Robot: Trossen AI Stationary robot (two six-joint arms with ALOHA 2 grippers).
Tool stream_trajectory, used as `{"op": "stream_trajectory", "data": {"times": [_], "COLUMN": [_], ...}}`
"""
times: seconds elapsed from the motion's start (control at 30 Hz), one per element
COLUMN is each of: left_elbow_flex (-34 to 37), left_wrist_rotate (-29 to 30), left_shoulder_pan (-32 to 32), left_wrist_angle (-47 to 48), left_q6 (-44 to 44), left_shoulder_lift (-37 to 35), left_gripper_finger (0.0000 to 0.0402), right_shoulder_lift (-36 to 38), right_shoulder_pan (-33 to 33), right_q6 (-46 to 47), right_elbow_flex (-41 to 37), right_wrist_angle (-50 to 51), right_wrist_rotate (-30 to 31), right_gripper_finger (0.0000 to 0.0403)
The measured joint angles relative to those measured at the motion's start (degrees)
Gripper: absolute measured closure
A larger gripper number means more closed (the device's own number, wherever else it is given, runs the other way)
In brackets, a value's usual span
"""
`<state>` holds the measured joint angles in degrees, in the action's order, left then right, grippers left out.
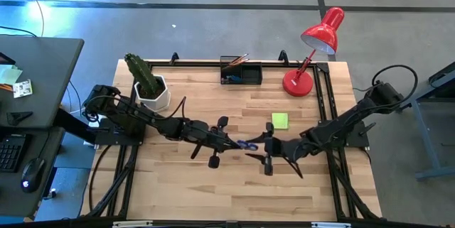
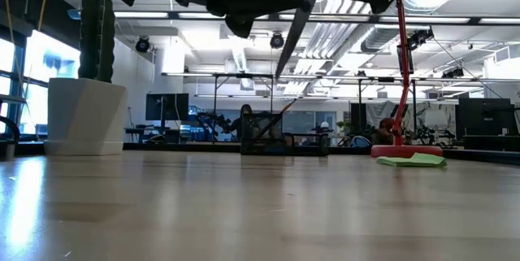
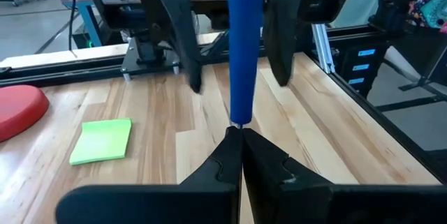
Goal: Pick and place office supplies into organizer
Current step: Put the blue scissors into the top left section of the desk organizer
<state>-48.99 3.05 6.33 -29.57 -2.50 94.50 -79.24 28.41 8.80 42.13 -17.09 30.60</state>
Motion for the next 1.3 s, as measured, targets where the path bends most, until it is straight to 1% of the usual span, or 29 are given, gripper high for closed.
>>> {"op": "stream_trajectory", "data": {"times": [0.17, 0.27, 0.33, 0.47, 0.5, 0.53, 0.63, 0.7, 0.8, 0.87, 0.93, 1.07, 1.1, 1.2, 1.27, 1.3], "left_elbow_flex": [-0.02, -0.02, -0.02, -0.04, -0.04, -0.04, -0.04, -0.04, -0.04, -0.04, -0.04, -0.04, -0.04, -0.07, -0.07, -0.07], "left_wrist_rotate": [0.00, 0.00, 0.00, 0.00, 0.00, 0.00, 0.00, 0.00, 0.00, 0.00, 0.00, 0.00, 0.00, 0.00, 0.00, 0.00], "left_shoulder_pan": [0.02, 0.02, 0.02, 0.04, 0.04, 0.04, 0.04, 0.04, 0.00, 0.00, 0.00, 0.00, 0.00, 0.00, 0.00, 0.00], "left_wrist_angle": [-0.40, -0.41, -0.29, -0.42, -0.38, -0.25, 0.95, 2.08, 4.03, 5.31, 6.08, 7.12, 7.36, 8.51, 8.79, 8.87], "left_q6": [0.02, 0.36, 0.42, 0.42, 0.42, 0.41, 0.18, -0.04, -0.02, -0.01, 0.02, 0.00, 0.00, -0.07, -0.07, -0.07], "left_shoulder_lift": [0.00, 0.00, 0.00, 0.02, 0.02, 0.02, 0.02, 0.02, 0.02, 0.02, 0.02, 0.02, 0.02, 0.02, 0.02, 0.02], "left_gripper_finger": [0.0401, 0.0401, 0.0401, 0.0401, 0.0401, 0.0401, 0.0401, 0.0401, 0.0401, 0.0401, 0.0400, 0.0401, 0.0401, 0.0400, 0.0401, 0.0401], "right_shoulder_lift": [0.04, 0.04, 0.04, 0.04, 0.04, 0.04, 0.07, 0.07, 0.68, 1.84, 3.47, 7.07, 7.92, 9.02, 9.06, 8.94], "right_shoulder_pan": [-0.72, -1.48, -1.84, -2.56, -2.62, -2.63, -2.92, -2.92, -2.88, -2.59, -2.37, -2.03, -1.82, -1.67, -1.76, -1.78], "right_q6": [-2.76, -3.81, -3.91, -4.76, -5.07, -5.30, -3.99, -1.55, 3.04, 7.35, 13.48, 27.89, 31.09, 37.48, 41.20, 43.21], "right_elbow_flex": [0.00, 0.00, 0.00, 0.00, 0.00, 0.00, 0.00, 0.00, 0.00, 0.38, 1.82, 6.35, 7.52, 10.45, 10.68, 10.14], "right_wrist_angle": [-3.49, -3.95, -3.95, -3.67, -3.37, -3.12, -1.12, 1.14, 7.23, 15.77, 27.33, 49.88, 55.05, 68.51, 75.32, 76.18], "right_wrist_rotate": [1.89, 2.17, 2.13, 0.25, -0.02, -0.07, 0.55, 1.01, 0.47, 0.42, 0.40, -0.28, -2.20, -10.67, -12.82, -13.60], "right_gripper_finger": [0.0200, 0.0223, 0.0259, 0.0370, 0.0386, 0.0391, 0.0381, 0.0380, 0.0377, 0.0369, 0.0355, 0.0311, 0.0298, 0.0268, 0.0257, 0.0254]}}
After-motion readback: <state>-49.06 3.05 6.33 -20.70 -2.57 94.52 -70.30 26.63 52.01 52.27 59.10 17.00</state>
